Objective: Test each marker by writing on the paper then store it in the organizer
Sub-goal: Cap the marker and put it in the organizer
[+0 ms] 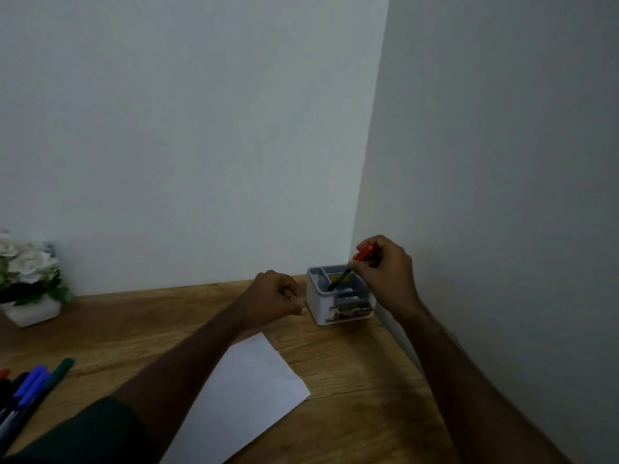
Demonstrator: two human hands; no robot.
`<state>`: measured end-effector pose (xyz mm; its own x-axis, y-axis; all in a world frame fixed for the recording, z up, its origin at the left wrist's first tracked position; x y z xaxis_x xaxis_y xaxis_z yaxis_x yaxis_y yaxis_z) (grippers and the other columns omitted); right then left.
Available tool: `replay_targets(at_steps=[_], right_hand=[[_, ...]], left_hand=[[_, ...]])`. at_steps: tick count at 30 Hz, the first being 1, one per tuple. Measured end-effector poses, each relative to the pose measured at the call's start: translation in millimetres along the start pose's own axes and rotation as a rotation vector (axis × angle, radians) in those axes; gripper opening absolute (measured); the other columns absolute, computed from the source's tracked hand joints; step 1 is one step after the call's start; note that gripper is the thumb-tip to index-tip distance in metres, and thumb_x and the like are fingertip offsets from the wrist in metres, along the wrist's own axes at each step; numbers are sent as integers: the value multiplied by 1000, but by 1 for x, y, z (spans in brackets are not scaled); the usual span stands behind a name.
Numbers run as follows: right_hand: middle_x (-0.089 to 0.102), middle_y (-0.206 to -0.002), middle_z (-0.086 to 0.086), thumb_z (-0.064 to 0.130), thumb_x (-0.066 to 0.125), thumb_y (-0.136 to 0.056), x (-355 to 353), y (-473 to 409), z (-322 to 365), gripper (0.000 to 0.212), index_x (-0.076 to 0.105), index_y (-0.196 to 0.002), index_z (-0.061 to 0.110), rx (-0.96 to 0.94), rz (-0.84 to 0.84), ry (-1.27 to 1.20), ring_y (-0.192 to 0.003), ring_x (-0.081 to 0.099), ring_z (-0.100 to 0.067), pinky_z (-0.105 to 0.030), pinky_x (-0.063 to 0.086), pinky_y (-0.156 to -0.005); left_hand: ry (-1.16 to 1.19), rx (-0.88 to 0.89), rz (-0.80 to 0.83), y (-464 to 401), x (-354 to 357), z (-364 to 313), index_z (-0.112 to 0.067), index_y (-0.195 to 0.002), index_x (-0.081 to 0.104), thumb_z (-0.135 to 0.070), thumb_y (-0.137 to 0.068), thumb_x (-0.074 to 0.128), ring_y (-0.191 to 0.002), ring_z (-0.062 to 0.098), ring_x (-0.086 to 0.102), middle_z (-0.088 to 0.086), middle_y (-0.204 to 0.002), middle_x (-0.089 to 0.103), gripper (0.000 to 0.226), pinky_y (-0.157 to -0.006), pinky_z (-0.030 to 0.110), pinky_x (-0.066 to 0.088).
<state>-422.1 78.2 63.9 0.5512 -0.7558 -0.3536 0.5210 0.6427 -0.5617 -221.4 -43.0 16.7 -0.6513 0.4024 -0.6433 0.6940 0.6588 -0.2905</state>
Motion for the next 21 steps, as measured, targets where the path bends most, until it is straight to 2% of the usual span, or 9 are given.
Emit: replay_targets(at_steps=[2,4,8,11,14,16,19,21], right_hand=[[71,-90,4,14,85,-73,6,-1,0,30,67,-96,21,-10,39,37,-80,67,-5,-11,51,-66],[70,-94,3,11,83,-75,13,-2,1,32,65,-100,20,-6,85,80,-82,66,-4,-8,50,-64],[67,-100,-1,9,82,-75,27,-3,-5,33,63,-99,21,47,156,153,-84,65,-8,-10,50,-62],[66,-103,-2,12,82,-74,37,-1,-13,30,62,-94,22,78,199,204,-84,64,-9,-13,52,-62],[65,-107,-2,17,84,-74,41,2,-16,31,62,-95,23,99,232,235,-89,64,-13,-18,55,-65],[64,-107,0,20,85,-72,41,5,-13,33,61,-96,23,75,207,242,-91,62,-12,-20,55,-66],[53,-110,4,20,86,-72,34,11,2,37,61,-100,22,-1,69,205,-92,54,-6,-9,47,-63],[51,-110,3,16,85,-73,35,16,18,38,61,-103,19,-109,-38,186,-90,51,-4,-8,49,-66]], left_hand=[[-10,-6,4,-1,2,0,-12,-89,74,-23,-64,90,-72,7,70,-3,-77,74,32,-69,22,55],[-23,-8,9,-1,3,-1,-13,-90,74,-24,-64,89,-72,6,70,-3,-77,74,32,-71,24,57],[-50,5,11,0,2,-2,-13,-94,74,-28,-66,88,-73,6,70,-3,-80,74,34,-72,26,58],[-46,5,10,0,-1,-4,-13,-93,73,-26,-66,88,-72,5,69,-2,-79,74,33,-70,21,56],[-54,9,13,1,-4,-6,-13,-93,73,-26,-66,89,-72,5,69,-4,-79,73,34,-71,23,57],[-63,12,8,5,-6,-7,-13,-94,73,-27,-65,89,-72,5,69,-4,-80,73,35,-72,25,58],[-50,15,-11,11,-15,-6,-12,-95,73,-28,-64,90,-73,5,69,-4,-80,73,38,-72,25,58],[-43,28,-45,20,-24,-7,-12,-94,74,-28,-64,90,-72,4,69,-4,-79,73,38,-71,24,57]])
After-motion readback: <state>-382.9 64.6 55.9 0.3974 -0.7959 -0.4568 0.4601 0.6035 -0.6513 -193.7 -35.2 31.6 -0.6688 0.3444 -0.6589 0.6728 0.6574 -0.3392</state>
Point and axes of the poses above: each hand's wrist, its own y-axis away from the middle knuckle, its own x-axis out of the palm, z = x × y, the point moved 2 cm from there along -y, towards the middle knuckle
